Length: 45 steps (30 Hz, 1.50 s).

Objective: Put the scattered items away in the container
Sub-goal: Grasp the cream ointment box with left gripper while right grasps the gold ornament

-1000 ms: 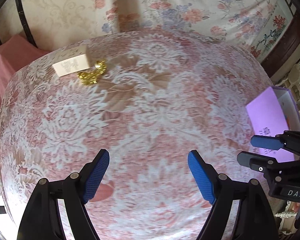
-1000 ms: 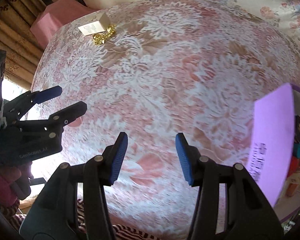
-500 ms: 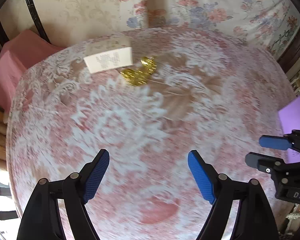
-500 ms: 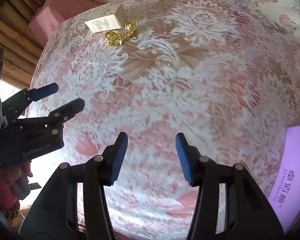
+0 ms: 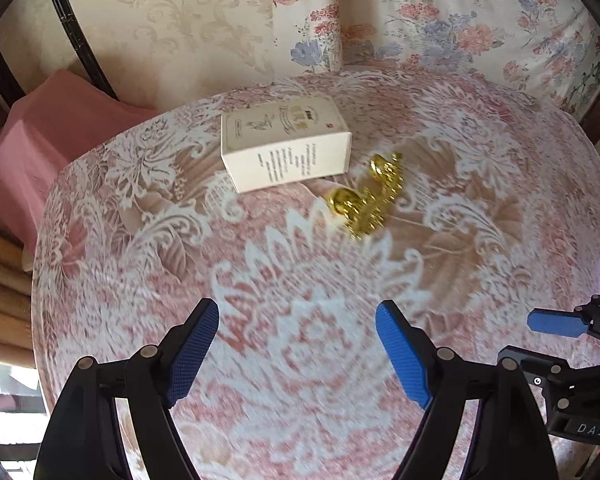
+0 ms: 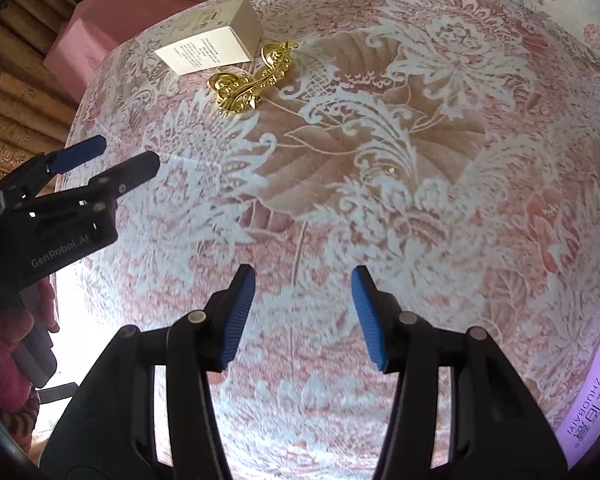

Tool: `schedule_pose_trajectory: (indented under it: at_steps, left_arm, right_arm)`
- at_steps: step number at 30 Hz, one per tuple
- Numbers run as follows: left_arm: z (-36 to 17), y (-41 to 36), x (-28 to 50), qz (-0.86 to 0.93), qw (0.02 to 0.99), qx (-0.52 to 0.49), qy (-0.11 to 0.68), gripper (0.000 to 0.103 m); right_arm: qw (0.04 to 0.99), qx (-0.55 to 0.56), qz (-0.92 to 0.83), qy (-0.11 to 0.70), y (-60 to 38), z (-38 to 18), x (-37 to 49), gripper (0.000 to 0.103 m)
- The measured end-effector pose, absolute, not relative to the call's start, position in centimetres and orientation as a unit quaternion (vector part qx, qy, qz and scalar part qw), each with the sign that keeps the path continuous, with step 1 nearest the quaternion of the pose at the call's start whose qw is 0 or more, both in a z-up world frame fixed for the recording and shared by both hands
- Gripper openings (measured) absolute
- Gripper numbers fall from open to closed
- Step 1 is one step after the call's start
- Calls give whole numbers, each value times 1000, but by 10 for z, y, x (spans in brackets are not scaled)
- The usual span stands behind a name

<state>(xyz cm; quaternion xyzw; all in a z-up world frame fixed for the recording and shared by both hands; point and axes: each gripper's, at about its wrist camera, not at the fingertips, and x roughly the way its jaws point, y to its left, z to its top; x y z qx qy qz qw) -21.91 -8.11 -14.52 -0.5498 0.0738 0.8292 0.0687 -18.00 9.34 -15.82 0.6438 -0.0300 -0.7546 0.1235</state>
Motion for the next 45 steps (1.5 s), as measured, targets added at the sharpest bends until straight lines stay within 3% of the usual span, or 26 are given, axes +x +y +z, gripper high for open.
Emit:
schedule_pose_trajectory:
  at_steps: [21,45]
  left_arm:
    - [-134,-84,-292,843,108,-501,162,82]
    - [-154,-65,-357,799,229,-490,261,84]
  right_arm:
    - [122,642,-756,-50,65,-168,-236,54]
    - [111,644,-754,-59,60,-182,-242,54]
